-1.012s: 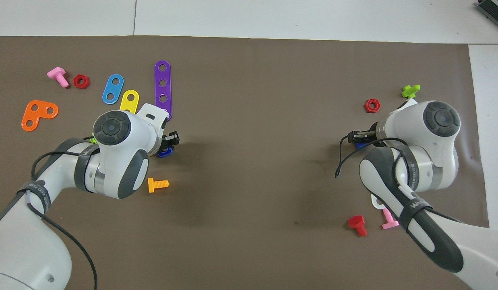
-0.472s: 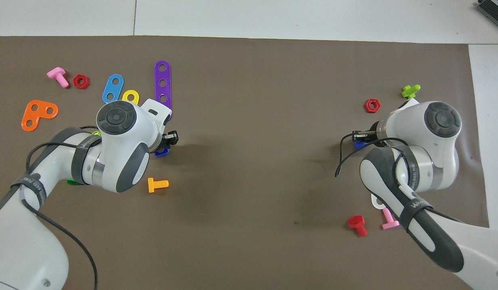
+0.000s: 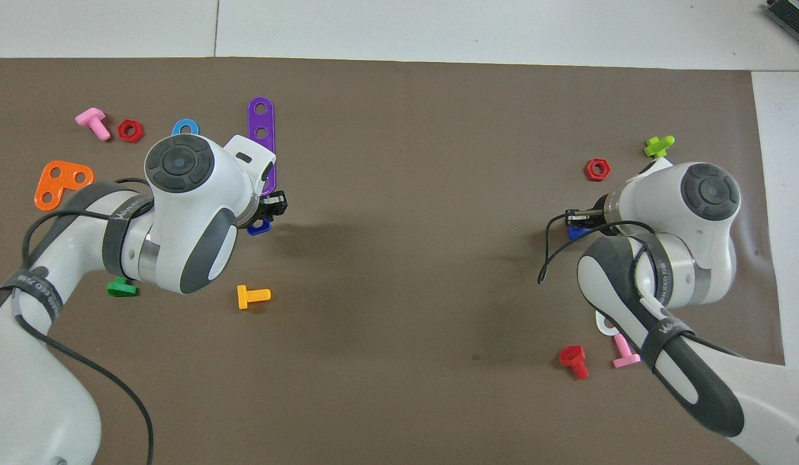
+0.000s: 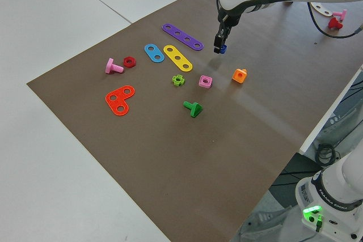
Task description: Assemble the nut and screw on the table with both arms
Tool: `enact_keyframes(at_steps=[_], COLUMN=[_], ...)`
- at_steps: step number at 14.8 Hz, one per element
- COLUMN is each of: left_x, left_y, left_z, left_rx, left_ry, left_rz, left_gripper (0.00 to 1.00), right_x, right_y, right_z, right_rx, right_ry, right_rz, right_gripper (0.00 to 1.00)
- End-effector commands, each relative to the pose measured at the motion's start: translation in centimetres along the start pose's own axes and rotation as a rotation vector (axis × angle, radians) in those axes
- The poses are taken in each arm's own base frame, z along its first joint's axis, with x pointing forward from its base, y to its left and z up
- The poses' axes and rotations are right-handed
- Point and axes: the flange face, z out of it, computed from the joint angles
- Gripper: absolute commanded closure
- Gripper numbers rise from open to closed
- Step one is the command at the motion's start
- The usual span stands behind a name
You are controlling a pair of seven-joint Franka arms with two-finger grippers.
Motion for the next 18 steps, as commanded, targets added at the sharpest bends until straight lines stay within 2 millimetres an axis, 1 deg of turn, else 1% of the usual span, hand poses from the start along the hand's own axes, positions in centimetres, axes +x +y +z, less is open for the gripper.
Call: enact_keyframes(at_steps=[1,2,3,5,6,8,10,11,12,14,15,16,17,18], left_x=[0.2,0.3,0.4,0.2,-0.2,-0.5,-1.5,-1.4,-1.4,-2.7,-3.1,-3.4,-3.6,-4.1], left_y=[0.6,0.8,1.4,2.1,2.8,3.7,5.3,5.9,6.6,8.4,9.0,9.7,10.4,11.1], left_z=[-2.4,-3.2,-4.2,-5.0,-5.2,-5.8,-6.5,-6.5,-7.2,-7.4,-7.2,-7.5,-8.1,-7.8], left_rx=[-0.001,-0.019,-0.038,-0.052,-0.063,-0.070,-0.074,-0.078,-0.090,-0.109,-0.117,-0.125,-0.136,-0.136], left_ry=[-0.017,-0.032,-0.032,-0.037,-0.041,-0.038,-0.033,-0.032,-0.023,-0.039,-0.051,-0.048,-0.042,-0.044], left_rz=[-0.004,-0.019,-0.020,-0.022,-0.021,-0.017,-0.035,-0.056,-0.079,-0.095,-0.111,-0.122,-0.134,-0.146], left_gripper=[1.00,1.00,1.00,1.00,1.00,1.00,1.00,1.00,1.00,1.00,1.00,1.00,1.00,1.00], right_x=[-0.1,-0.5,-1.0,-2.5,-3.3,-5.0,-6.2,-6.8,-7.1,-7.3,-7.4,-7.7,-8.0,-8.0], right_y=[-6.2,-8.2,-10.2,-14.9,-16.9,-20.3,-23.1,-24.5,-25.7,-27.5,-27.7,-27.9,-28.2,-28.2], right_z=[-1.9,-2.1,-2.1,-2.3,-2.3,-2.1,-1.5,-0.7,-0.2,-0.7,-0.7,-0.5,-0.5,-0.6], right_rx=[0.025,0.029,0.035,0.047,0.052,0.061,0.073,0.077,0.085,0.090,0.089,0.087,0.085,0.084], right_ry=[0.011,0.014,0.018,0.022,0.021,0.021,0.027,0.026,0.029,0.034,0.034,0.030,0.027,0.026], right_rz=[0.061,0.081,0.102,0.128,0.138,0.138,0.153,0.146,0.155,0.172,0.172,0.167,0.161,0.163], right_gripper=[1.00,1.00,1.00,1.00,1.00,1.00,1.00,1.00,1.00,1.00,1.00,1.00,0.87,0.37])
